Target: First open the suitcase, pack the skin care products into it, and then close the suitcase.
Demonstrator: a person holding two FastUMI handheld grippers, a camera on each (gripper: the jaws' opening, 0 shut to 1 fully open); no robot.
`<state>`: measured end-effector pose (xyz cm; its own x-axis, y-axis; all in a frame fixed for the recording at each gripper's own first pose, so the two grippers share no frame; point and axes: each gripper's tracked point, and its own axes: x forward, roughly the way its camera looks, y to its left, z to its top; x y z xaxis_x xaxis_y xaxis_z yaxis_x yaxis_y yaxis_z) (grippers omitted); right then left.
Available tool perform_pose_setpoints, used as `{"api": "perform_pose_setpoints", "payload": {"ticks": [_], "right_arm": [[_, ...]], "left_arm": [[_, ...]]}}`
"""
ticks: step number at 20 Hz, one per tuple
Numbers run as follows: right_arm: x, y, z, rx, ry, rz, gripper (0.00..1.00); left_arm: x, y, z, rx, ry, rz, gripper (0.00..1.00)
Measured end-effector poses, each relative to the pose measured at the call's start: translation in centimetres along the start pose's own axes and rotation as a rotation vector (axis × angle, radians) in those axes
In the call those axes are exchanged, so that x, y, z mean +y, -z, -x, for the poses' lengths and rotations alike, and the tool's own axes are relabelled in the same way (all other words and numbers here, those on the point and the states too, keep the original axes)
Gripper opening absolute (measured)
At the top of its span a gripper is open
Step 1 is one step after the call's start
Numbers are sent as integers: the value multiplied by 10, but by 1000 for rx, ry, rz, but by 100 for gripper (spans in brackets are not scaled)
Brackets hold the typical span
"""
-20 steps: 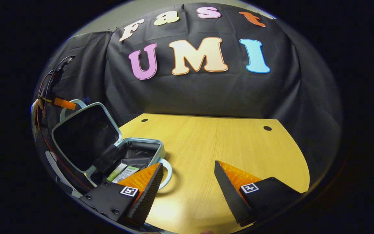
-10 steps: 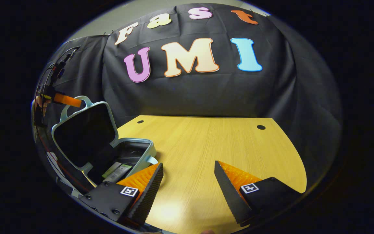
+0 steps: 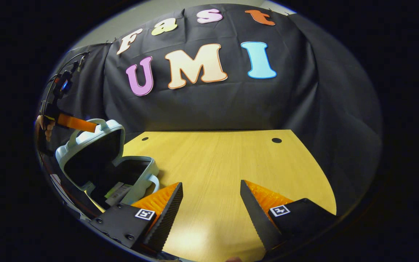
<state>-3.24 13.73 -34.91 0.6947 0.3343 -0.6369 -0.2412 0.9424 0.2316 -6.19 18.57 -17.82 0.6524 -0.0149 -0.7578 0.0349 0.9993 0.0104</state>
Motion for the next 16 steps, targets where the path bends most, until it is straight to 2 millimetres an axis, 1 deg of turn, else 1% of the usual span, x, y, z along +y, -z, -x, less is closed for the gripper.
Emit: {"api": "perform_pose_setpoints", "payload": {"ticks": [2,4,5,6,7,8,9,10,11,12,13,14,15,16], "right_arm": [[-10,-4,4,-7,11,3,98],[-17,-9,7,-19,10,4,98],[-21,-13,9,-29,10,9,98],[-27,-19,11,-45,9,16,98],[-31,-26,13,-61,5,23,98],[-34,-34,15,-79,-3,26,98],[-35,-44,16,-100,-17,29,98],[-36,-57,18,-126,-28,29,98],[-35,-72,20,-154,-46,21,98],[-31,-88,24,-184,-67,7,98],[-27,-105,28,-217,-87,1,98],[-30,-124,36,-257,-93,7,98],[-32,-141,39,-293,-81,17,98],[-31,-156,44,-322,-72,25,98]], "left_arm": [[-19,9,-13,15,41,-6,5],[-34,17,-25,28,54,-9,10],[-40,20,-27,31,54,-8,13],[-52,21,-31,28,70,3,17],[-59,20,-31,17,57,2,26],[-65,17,-35,3,45,1,28],[-70,12,-34,-21,28,7,27],[-77,6,-33,-51,13,23,26],[-85,-2,-33,-87,-5,45,29],[-92,-12,-30,-133,-17,68,35],[-101,-26,-26,-198,-32,89,51],[-108,-41,-22,-265,-48,105,66],[-114,-51,-14,-325,-67,118,84],[-116,-61,-7,-375,-93,126,88]]}}
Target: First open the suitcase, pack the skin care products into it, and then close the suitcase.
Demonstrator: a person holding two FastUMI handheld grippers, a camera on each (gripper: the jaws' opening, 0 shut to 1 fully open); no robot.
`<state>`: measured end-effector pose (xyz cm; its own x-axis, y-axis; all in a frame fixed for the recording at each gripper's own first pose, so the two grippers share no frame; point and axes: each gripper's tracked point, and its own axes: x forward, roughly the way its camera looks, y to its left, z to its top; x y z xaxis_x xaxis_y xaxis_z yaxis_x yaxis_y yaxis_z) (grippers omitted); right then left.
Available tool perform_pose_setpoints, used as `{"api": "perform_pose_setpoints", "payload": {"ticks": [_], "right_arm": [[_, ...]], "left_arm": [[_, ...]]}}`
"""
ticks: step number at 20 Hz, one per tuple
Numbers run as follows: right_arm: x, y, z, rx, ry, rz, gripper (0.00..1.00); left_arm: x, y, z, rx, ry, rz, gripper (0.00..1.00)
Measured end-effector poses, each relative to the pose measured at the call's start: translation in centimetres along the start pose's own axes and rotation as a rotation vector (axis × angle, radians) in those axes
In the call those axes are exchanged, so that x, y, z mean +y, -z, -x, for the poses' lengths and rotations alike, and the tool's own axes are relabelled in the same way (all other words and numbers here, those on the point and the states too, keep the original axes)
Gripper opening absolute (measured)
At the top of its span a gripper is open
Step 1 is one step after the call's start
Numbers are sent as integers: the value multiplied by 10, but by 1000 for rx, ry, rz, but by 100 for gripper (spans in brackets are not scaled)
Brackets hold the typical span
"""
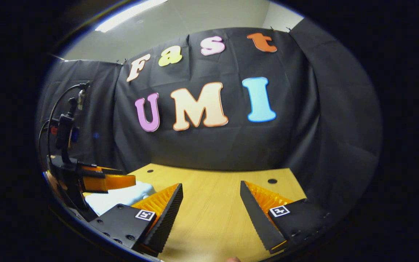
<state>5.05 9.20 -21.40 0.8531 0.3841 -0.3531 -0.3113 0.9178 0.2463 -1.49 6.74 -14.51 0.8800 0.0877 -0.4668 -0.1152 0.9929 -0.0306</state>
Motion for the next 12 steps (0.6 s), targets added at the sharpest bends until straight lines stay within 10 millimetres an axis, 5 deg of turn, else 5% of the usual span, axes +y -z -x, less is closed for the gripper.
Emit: {"api": "perform_pose_setpoints", "payload": {"ticks": [5,12], "right_arm": [[16,-74,17,-172,46,31,97],[40,-100,60,-251,119,67,98]], "left_arm": [[-21,-38,4,-122,6,7,91],[-38,-63,16,-177,112,-50,93]]}}
